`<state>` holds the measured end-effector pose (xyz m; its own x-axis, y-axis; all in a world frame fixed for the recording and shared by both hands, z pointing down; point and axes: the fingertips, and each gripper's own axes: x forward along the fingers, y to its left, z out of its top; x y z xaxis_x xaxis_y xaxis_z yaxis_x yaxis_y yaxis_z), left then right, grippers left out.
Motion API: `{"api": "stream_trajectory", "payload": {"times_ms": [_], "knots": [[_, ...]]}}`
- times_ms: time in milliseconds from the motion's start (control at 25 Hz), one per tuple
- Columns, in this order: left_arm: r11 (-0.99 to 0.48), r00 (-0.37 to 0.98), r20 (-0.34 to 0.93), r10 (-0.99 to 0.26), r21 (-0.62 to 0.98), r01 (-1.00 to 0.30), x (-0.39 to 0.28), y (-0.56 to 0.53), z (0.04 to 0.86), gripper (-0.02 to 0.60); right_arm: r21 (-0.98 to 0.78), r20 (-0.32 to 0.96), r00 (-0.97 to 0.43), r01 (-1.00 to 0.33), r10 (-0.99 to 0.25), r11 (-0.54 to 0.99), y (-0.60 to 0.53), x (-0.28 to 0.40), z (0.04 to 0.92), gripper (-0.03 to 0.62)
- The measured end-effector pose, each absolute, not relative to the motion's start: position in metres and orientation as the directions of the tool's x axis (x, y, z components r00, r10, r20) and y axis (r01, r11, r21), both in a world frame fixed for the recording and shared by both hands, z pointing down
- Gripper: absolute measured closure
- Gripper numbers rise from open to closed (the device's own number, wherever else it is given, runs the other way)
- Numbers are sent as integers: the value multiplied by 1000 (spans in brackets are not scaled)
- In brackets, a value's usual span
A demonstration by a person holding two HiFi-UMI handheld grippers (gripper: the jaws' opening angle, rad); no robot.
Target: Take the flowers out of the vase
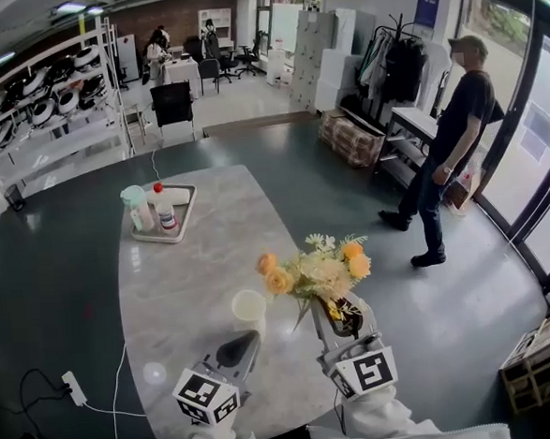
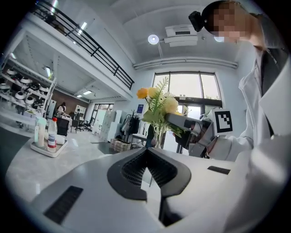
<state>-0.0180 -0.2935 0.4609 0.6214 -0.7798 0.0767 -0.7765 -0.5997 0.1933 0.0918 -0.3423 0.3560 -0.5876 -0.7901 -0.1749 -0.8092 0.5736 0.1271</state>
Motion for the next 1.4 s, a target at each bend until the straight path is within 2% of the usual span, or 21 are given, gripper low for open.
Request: {"api": "stream_trajectory", "payload": {"times_ms": [280, 600, 1400], "knots": [[-595, 632, 122, -766, 237, -768, -13, -286, 488, 580, 68, -43, -537, -843, -842, 534, -341, 99, 422, 493], [-588, 641, 141, -755, 287, -756, -8, -280, 508, 580, 46, 41, -494, -868, -869, 495, -334, 103, 472, 493], [-557, 631, 159, -759, 343, -756, -9, -277, 517, 580, 1, 98, -531, -846, -842, 534, -324, 89, 489, 493]]}}
